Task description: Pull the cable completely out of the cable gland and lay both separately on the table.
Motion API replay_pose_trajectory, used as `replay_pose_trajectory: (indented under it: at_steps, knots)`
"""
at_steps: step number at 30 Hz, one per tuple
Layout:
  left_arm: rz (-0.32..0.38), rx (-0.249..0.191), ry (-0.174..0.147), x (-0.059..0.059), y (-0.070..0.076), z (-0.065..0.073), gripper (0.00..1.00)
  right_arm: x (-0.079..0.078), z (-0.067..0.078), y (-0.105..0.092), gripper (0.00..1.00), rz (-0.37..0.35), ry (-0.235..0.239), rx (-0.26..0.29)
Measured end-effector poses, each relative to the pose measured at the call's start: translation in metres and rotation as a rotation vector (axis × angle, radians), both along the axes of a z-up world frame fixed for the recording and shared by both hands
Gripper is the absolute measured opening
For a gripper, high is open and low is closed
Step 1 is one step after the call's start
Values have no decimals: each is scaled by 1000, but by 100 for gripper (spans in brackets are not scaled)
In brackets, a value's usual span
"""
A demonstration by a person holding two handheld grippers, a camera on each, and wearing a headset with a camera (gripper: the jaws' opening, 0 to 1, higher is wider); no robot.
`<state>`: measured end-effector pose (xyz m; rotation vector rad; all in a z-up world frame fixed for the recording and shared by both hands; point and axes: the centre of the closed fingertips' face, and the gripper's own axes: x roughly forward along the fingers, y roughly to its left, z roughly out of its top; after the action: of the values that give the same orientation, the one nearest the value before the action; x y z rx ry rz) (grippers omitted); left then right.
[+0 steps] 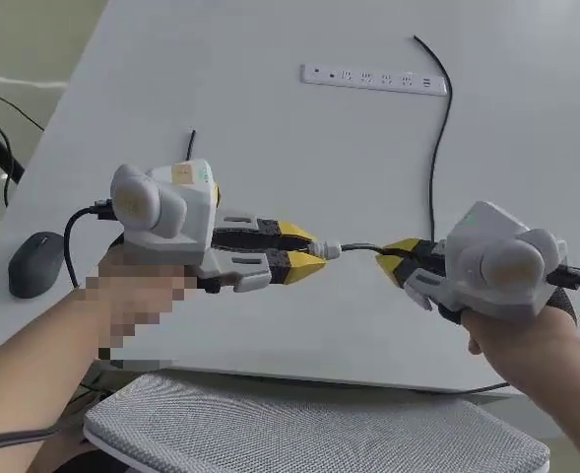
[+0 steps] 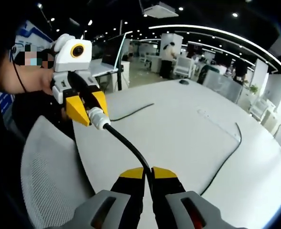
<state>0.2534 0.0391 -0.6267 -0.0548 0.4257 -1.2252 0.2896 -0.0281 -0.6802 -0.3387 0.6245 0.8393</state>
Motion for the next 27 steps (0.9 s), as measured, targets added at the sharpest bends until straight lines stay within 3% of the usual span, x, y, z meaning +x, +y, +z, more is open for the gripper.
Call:
replay_pose_trajectory:
  at_steps: [5, 10, 15, 20, 25, 27]
  knots:
    - [16, -28, 11, 2, -1, 3, 15, -1, -14, -11, 0, -139, 120, 81]
    - [12, -29, 8, 1, -2, 4, 15, -2, -20, -16, 0, -198, 157, 106]
    - [23, -14, 17, 5, 3, 0, 15, -7, -20, -13, 0, -174, 160, 120]
    - [30, 1, 6, 7, 7, -1, 15, -11, -17, -12, 1, -137, 152, 90]
    - [27, -11, 12, 9, 9, 2, 15, -12, -7, -12, 3, -85, 76, 17]
    - [26, -12, 10, 10, 9, 3, 15, -14, -5, -10, 8, -74, 74, 3]
